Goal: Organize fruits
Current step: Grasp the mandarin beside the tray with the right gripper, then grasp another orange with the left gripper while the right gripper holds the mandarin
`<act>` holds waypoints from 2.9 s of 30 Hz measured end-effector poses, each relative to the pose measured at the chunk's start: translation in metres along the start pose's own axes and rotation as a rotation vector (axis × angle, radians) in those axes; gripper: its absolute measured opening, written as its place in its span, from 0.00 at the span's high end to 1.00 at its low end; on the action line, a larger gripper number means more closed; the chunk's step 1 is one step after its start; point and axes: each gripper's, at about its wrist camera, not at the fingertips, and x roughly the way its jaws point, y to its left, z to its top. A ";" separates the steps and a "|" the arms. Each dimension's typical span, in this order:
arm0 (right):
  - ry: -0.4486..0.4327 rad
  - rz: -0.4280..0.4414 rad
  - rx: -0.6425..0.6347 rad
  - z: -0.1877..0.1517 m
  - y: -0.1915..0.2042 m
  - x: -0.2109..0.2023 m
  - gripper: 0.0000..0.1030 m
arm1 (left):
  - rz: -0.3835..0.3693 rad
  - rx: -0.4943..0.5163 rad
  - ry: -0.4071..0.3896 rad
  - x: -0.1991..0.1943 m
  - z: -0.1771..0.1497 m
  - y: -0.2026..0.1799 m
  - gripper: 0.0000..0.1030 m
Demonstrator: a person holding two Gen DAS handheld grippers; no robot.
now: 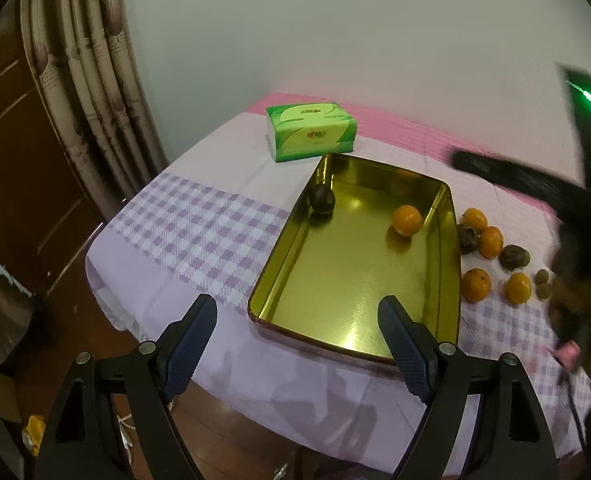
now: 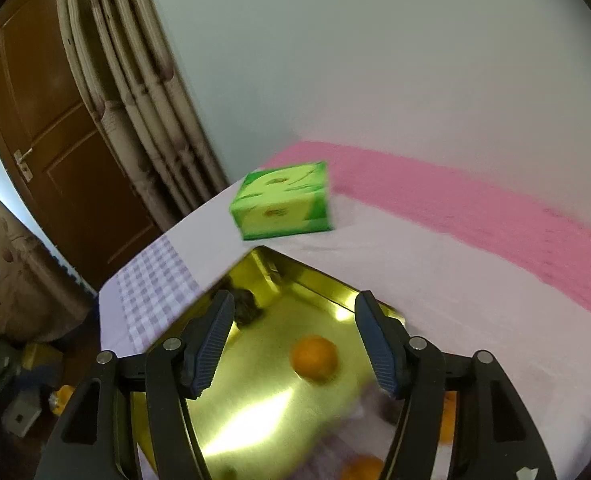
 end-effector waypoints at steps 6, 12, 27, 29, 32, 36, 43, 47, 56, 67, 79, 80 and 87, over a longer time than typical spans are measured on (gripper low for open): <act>0.088 -0.054 -0.026 -0.072 -0.024 -0.051 0.51 | -0.002 0.010 0.009 0.000 -0.001 -0.003 0.20; 0.156 -0.053 -0.134 -0.090 -0.008 -0.030 0.51 | 0.012 0.028 0.014 0.001 -0.002 -0.008 0.20; 0.251 -0.072 -0.188 -0.093 -0.011 0.025 0.66 | 0.007 0.054 0.021 0.007 -0.003 -0.011 0.20; 0.202 -0.072 -0.157 -0.093 -0.015 0.005 0.66 | -0.014 0.067 0.013 0.005 -0.003 -0.013 0.20; 0.115 -0.101 -0.068 -0.099 -0.037 -0.042 0.66 | -0.049 0.093 -0.008 -0.001 -0.005 -0.019 0.20; 0.069 -0.272 0.020 -0.121 -0.092 -0.100 0.66 | -0.100 0.169 -0.041 -0.012 -0.009 -0.035 0.20; 0.078 -0.495 0.182 -0.165 -0.186 -0.145 0.66 | -0.330 0.324 -0.006 -0.025 -0.014 -0.092 0.20; 0.064 -0.535 0.260 -0.181 -0.219 -0.154 0.66 | -0.490 0.350 0.076 -0.010 0.000 -0.133 0.20; 0.016 -0.506 0.332 -0.192 -0.238 -0.158 0.66 | -0.493 0.383 0.197 0.056 0.013 -0.213 0.20; 0.021 -0.459 0.348 -0.188 -0.238 -0.150 0.65 | -0.488 0.289 0.283 0.109 0.013 -0.242 0.21; 0.034 -0.449 0.357 -0.188 -0.240 -0.148 0.64 | -0.409 0.365 0.276 0.123 -0.002 -0.258 0.60; 0.036 -0.452 0.355 -0.188 -0.240 -0.147 0.64 | -0.405 0.361 0.277 0.121 -0.003 -0.257 0.60; 0.049 -0.475 0.339 -0.186 -0.237 -0.144 0.64 | -0.381 0.316 0.252 0.088 -0.008 -0.228 0.60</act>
